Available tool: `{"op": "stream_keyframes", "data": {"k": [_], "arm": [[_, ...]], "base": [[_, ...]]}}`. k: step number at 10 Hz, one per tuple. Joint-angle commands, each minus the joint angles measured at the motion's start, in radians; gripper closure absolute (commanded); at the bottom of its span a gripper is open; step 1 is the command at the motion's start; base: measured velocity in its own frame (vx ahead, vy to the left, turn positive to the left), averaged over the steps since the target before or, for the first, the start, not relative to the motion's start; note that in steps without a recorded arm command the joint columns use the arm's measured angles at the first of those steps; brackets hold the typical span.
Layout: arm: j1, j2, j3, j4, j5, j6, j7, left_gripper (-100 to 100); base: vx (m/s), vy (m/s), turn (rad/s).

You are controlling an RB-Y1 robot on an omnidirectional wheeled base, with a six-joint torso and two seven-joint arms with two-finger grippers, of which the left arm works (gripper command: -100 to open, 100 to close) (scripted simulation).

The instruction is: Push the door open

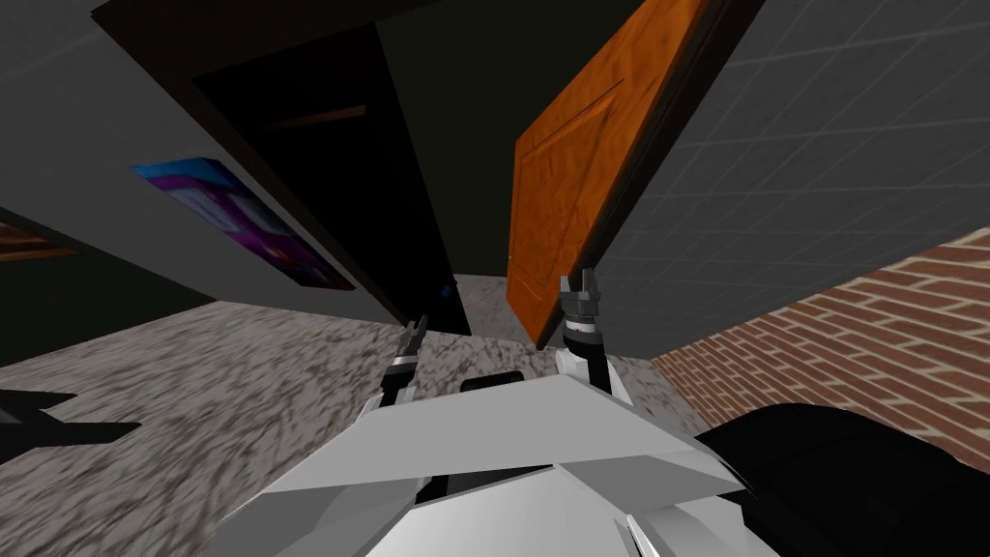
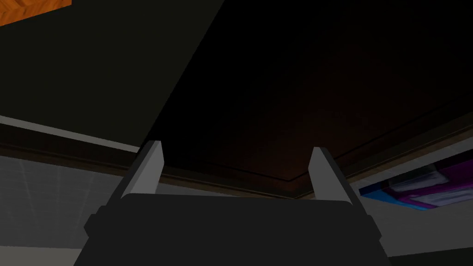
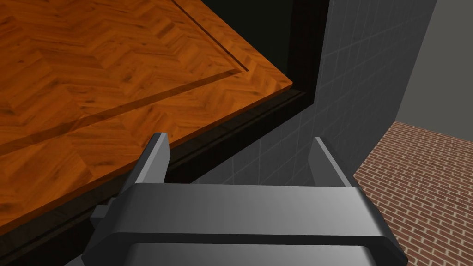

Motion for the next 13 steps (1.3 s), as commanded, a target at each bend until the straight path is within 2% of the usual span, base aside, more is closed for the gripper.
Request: {"op": "stream_keyframes", "data": {"k": [1,13], "arm": [[-0.010,-0.005,0.011,0.037,-0.026,-0.011,-0.042,-100],[-0.070,-0.021,0.102,0.308,-0.183,-0.105,-0.291,-100]], "base": [[0.095,0.080,-0.108],[0.074,0.074,-0.092]]}}
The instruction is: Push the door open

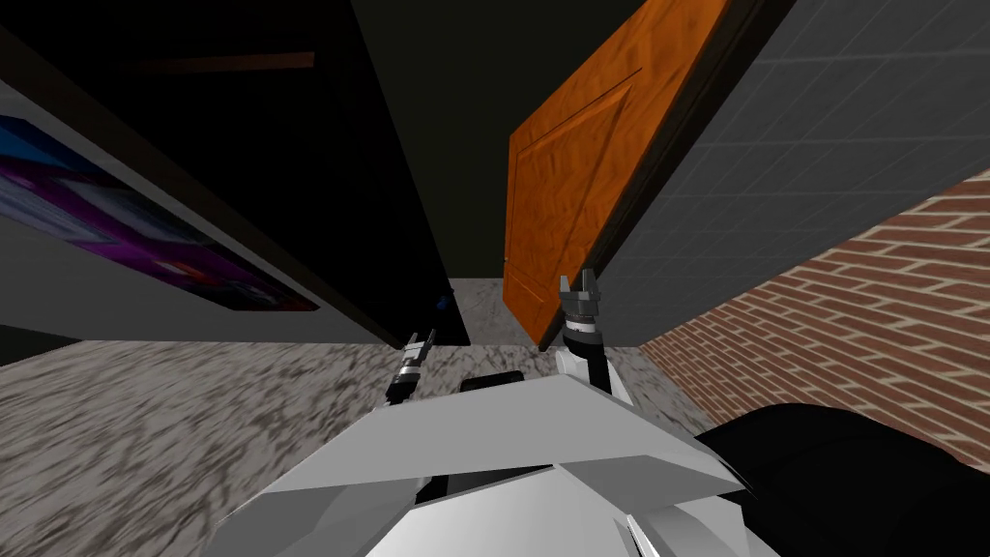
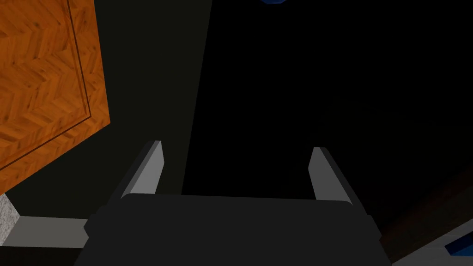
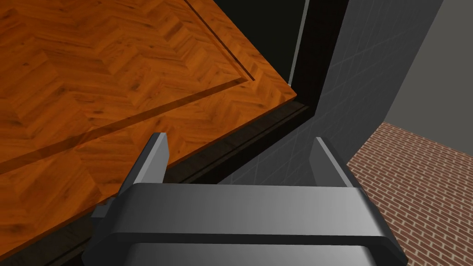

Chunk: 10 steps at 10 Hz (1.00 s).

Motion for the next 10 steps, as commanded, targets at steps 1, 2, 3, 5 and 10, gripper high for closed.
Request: {"op": "stream_keyframes", "data": {"k": [1,2,3,5,10], "arm": [[-0.001,-0.004,0.009,0.024,-0.019,-0.009,-0.029,-100],[-0.005,-0.006,0.015,0.041,-0.030,-0.015,-0.045,-100],[-0.009,-0.008,0.021,0.059,-0.040,-0.021,-0.062,-100],[-0.017,-0.013,0.033,0.094,-0.060,-0.033,-0.093,-100],[-0.038,-0.029,0.065,0.191,-0.116,-0.067,-0.183,-100]], "base": [[0.064,0.072,-0.064],[0.070,0.075,-0.077],[0.062,0.066,-0.075],[0.062,0.063,-0.063],[0.065,0.075,-0.077]]}}
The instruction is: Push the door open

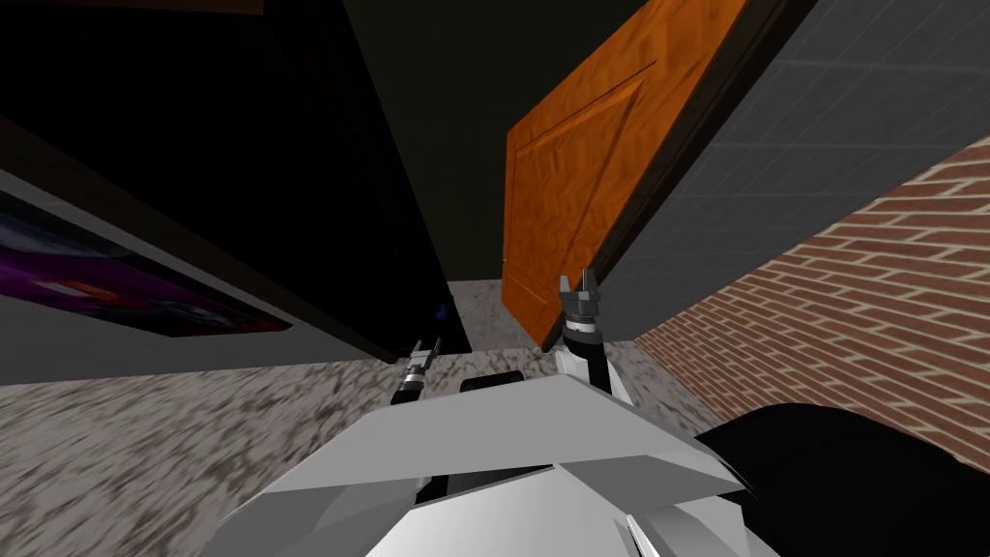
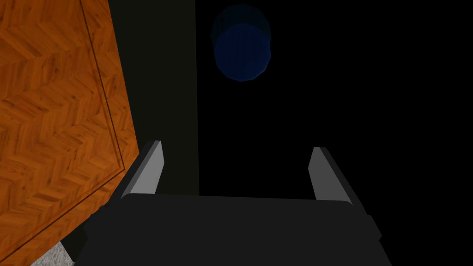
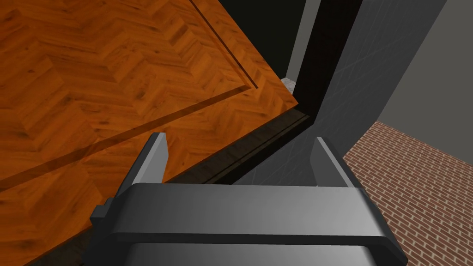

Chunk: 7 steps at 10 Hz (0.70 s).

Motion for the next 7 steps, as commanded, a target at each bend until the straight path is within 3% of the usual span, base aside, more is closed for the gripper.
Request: {"op": "stream_keyframes", "data": {"k": [1,4,7], "arm": [[-0.007,-0.006,0.009,0.028,-0.015,-0.010,-0.027,-100],[-0.011,0.001,0.013,0.036,-0.015,-0.009,-0.035,-100],[-0.020,0.001,0.017,0.044,-0.013,-0.006,-0.044,-100]], "base": [[0.058,0.070,-0.073],[0.064,0.031,-0.024],[0.207,-0.004,-0.024]]}}
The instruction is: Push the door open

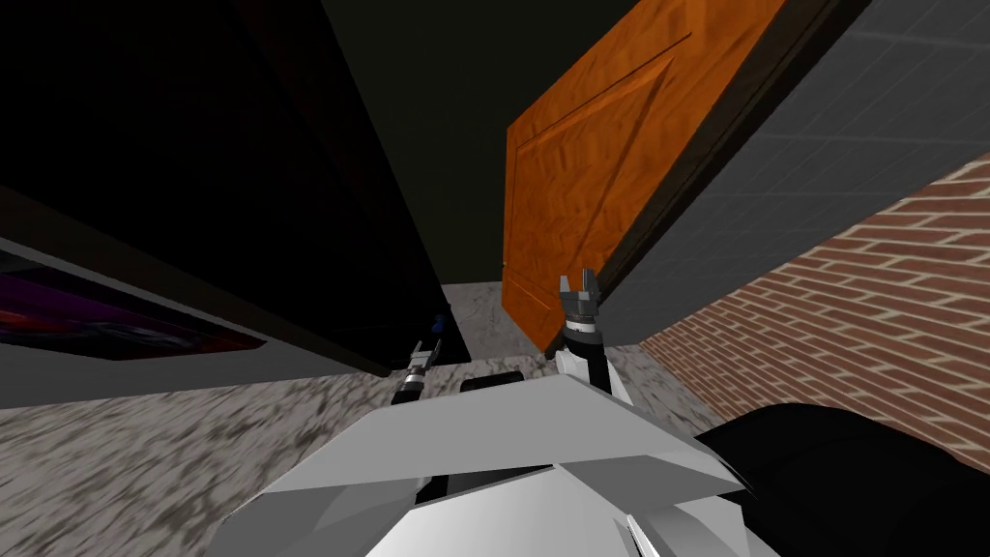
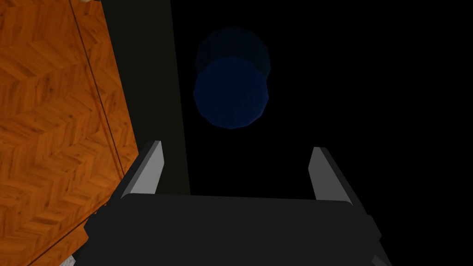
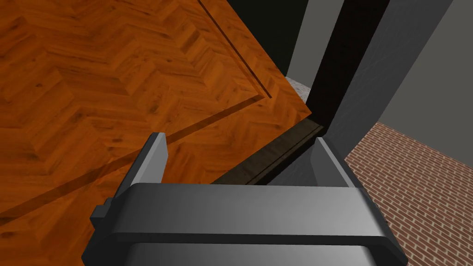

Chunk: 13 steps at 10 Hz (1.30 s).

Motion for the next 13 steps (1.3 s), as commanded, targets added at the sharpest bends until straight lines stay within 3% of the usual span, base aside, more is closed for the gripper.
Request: {"op": "stream_keyframes", "data": {"k": [1,4,5,6,11,13], "arm": [[-0.004,-0.004,0.002,0.004,0.001,0.003,-0.005,-100],[-0.013,-0.025,0.007,0.012,0.004,0.007,-0.015,-100],[-0.011,-0.021,0.005,0.008,0.002,0.008,-0.012,-100],[-0.011,-0.021,0.005,0.008,0.002,0.008,-0.012,100],[-0.011,-0.021,0.005,0.008,0.002,0.008,-0.012,100],[-0.020,-0.016,0.003,0.011,0.022,0.010,0.033,100]], "base": [[0.209,-0.008,-0.025],[0.193,0.009,-0.025],[0.096,0.007,-0.005],[-0.016,-0.003,-0.003],[-0.010,-0.001,-0.005],[0.023,0.000,-0.027]]}}
